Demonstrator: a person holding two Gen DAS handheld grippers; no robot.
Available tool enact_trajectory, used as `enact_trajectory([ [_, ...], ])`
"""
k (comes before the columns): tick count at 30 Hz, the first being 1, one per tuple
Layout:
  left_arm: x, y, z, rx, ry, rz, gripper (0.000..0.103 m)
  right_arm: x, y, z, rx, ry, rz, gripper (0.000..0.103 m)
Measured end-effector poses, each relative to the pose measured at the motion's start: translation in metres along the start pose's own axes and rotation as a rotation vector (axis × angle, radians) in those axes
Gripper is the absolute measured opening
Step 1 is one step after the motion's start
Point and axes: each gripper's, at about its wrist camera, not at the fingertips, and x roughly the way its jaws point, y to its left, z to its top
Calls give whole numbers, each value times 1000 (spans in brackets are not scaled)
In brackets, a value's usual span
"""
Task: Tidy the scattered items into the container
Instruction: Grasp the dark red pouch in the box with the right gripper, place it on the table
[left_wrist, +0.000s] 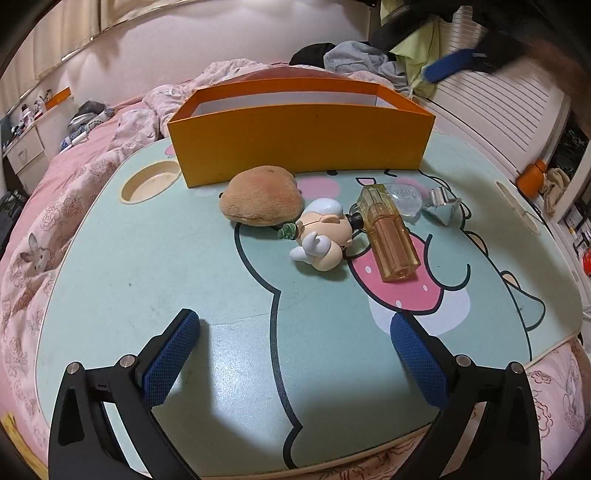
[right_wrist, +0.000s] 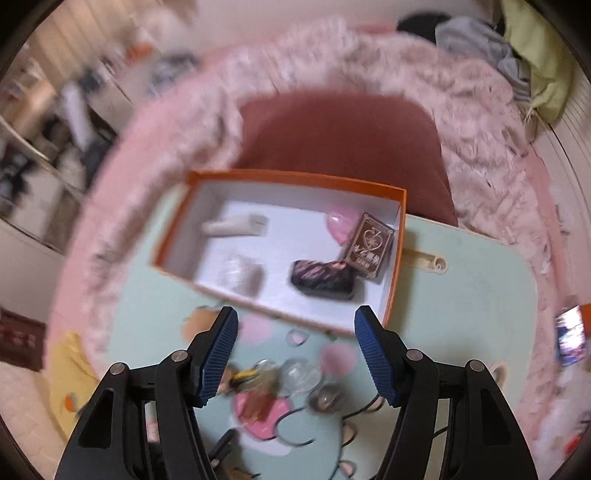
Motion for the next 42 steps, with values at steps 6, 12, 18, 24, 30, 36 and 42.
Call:
enact_trajectory([
  [6, 0, 1, -1, 1, -4, -5, 103, 59, 7, 30, 14, 191, -72, 66],
  [12, -1, 1, -2, 0, -7, -7, 103, 103, 1, 36, 44, 345, -179, 70],
  [18, -1, 1, -3, 0, -8, -10, 103, 98, 10, 40, 3, 302, -177, 60],
  [24, -1, 1, -2, 1, -8, -9, 103, 18, 3, 40, 40, 75, 10, 60],
  [30, -1, 2, -2, 1, -8, -9, 103, -65, -6, -28, 21, -159, 135, 60],
  [36, 0, 2, -1, 2, -7, -7, 103, -26, -9, -127, 37, -173, 96, 60],
  [42, 0, 1, -1, 2, -7, -8, 103, 1, -3, -164, 44, -207, 62, 61],
])
